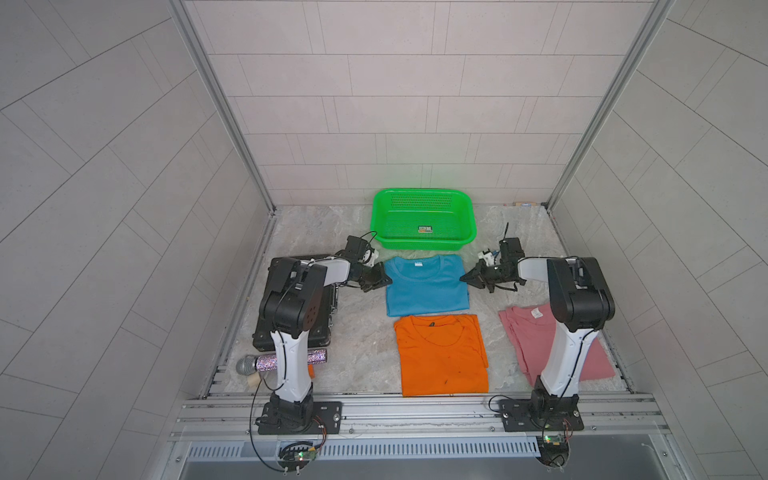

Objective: Put the folded t-shirts into the basket
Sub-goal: Pick up the T-shirt from the center of the board.

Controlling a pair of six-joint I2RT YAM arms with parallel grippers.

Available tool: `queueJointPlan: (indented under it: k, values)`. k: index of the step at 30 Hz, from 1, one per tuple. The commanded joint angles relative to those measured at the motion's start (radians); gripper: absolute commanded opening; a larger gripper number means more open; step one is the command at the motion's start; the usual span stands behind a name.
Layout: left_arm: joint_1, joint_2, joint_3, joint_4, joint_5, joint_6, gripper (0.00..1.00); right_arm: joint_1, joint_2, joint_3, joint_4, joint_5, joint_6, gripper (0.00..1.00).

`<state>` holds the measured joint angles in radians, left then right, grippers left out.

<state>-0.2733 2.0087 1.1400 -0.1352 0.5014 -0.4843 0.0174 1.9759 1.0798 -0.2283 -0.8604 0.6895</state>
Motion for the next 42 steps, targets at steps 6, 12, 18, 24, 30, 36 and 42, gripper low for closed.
queueJointPlan:
  k: [6,12,18,24,30,36,42]
  values:
    - [-0.006,-0.002,-0.016,-0.157,-0.015,0.008,0.0,0.003,-0.13,-0.033,0.074,-0.017,0.038,0.0]
    - [-0.004,-0.106,-0.044,-0.158,0.002,-0.017,0.0,0.007,-0.226,-0.03,0.049,-0.017,0.026,0.0]
    - [-0.003,-0.181,-0.055,-0.161,-0.003,-0.034,0.0,0.007,-0.27,-0.002,0.015,-0.017,0.019,0.0]
    - [-0.004,-0.192,-0.061,-0.157,-0.023,-0.024,0.0,0.007,-0.255,-0.002,-0.003,-0.007,0.001,0.0]
    - [-0.004,-0.097,-0.043,-0.137,-0.032,-0.008,0.0,0.003,-0.161,-0.02,0.009,0.015,-0.025,0.0]
    - [-0.003,-0.086,-0.049,-0.134,-0.065,0.011,0.0,-0.003,-0.085,-0.028,0.029,0.021,-0.037,0.0]
    - [-0.004,-0.054,-0.042,-0.14,-0.104,0.034,0.0,-0.012,-0.037,-0.036,0.017,0.083,-0.044,0.25]
